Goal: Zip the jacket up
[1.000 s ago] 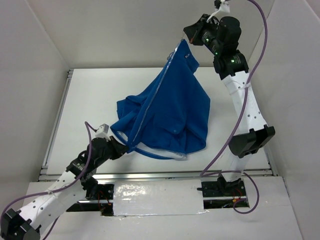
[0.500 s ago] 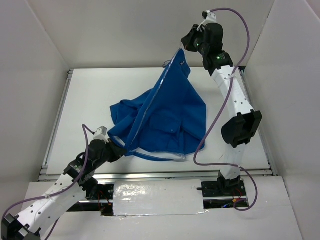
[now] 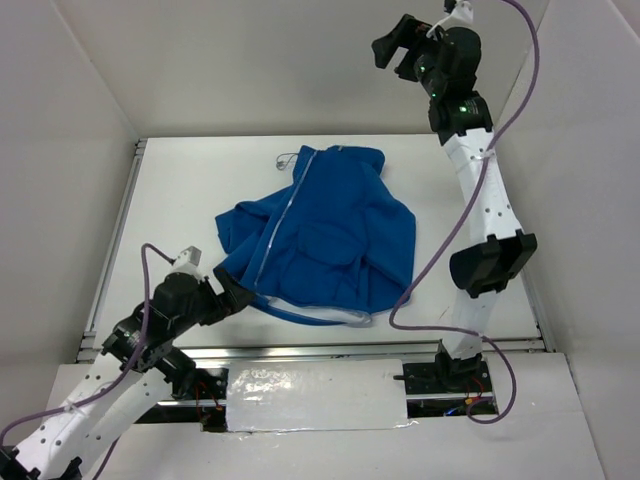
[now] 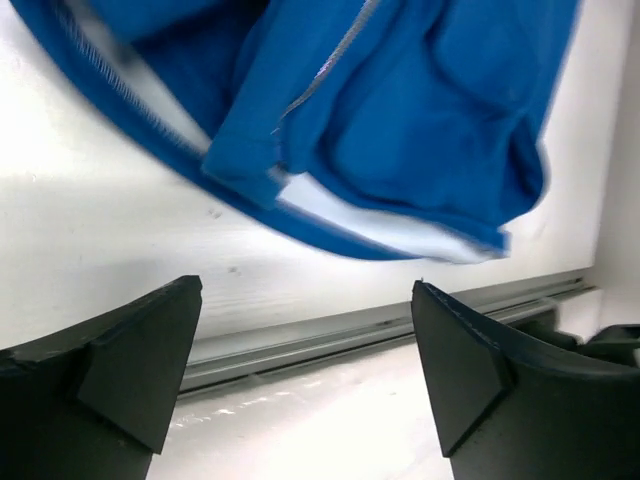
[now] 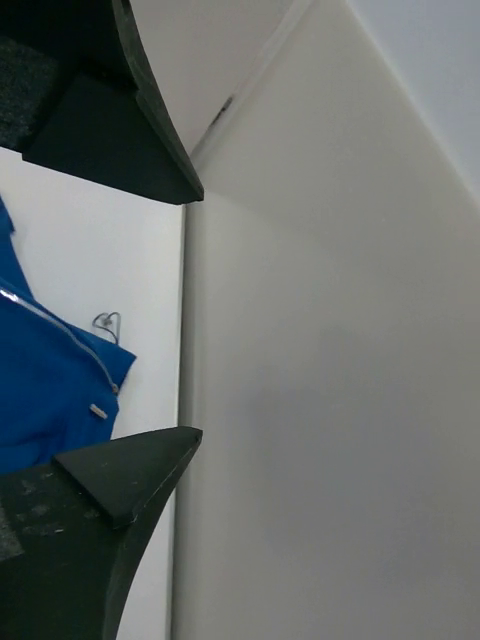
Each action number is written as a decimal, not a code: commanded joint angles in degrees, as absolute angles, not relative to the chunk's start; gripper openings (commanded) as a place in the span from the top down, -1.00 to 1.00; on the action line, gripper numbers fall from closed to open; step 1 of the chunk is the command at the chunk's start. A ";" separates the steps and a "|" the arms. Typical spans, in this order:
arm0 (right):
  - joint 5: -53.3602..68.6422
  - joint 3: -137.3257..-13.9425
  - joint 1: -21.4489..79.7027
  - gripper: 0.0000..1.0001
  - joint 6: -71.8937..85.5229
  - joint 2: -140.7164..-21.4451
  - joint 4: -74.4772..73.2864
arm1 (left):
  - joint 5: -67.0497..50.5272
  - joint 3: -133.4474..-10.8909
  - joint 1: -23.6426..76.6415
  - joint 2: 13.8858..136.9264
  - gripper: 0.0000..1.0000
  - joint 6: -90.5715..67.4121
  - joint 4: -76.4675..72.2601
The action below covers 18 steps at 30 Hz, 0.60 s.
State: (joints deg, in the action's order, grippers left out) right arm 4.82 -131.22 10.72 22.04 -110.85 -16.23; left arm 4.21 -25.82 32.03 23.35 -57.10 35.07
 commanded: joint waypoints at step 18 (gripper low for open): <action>-1.58 -66.73 12.04 -1.00 28.83 -31.78 -37.70 | 56.86 -69.43 32.26 34.46 -0.99 -45.36 58.72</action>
